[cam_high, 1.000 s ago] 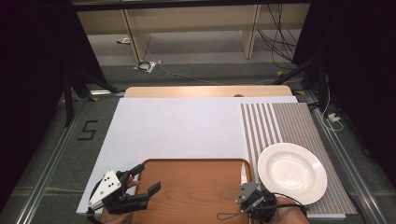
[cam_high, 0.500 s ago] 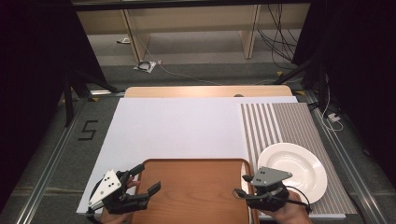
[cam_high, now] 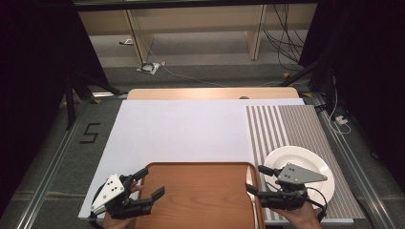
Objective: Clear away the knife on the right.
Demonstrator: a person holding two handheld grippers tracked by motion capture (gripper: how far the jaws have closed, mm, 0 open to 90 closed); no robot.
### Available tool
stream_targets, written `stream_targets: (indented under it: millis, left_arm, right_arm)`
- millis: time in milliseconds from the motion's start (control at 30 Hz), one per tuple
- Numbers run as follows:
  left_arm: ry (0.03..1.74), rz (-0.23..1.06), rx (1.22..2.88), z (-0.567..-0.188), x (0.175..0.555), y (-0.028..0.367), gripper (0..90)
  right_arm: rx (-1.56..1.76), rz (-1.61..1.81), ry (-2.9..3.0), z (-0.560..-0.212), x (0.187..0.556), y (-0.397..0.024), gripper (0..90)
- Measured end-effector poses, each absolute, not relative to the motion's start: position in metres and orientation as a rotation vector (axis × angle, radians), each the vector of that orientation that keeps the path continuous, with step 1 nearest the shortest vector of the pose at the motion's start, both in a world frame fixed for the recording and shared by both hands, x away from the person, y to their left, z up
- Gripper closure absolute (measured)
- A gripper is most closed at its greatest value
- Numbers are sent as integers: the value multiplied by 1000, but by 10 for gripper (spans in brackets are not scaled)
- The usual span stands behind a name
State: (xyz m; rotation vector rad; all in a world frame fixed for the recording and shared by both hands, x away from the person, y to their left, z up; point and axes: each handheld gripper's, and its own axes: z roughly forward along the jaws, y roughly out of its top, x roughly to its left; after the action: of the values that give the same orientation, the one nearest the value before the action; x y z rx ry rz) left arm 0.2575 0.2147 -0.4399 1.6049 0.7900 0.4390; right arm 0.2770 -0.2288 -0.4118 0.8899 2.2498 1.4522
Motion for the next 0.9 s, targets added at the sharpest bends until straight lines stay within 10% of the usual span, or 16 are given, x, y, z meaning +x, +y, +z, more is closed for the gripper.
stream_targets:
  millis: [900]
  left_arm:
    - [786, 429, 1615, -440, 258, 213, 154]
  right_arm:
    - [875, 1595, 2042, -416, 263, -250, 215]
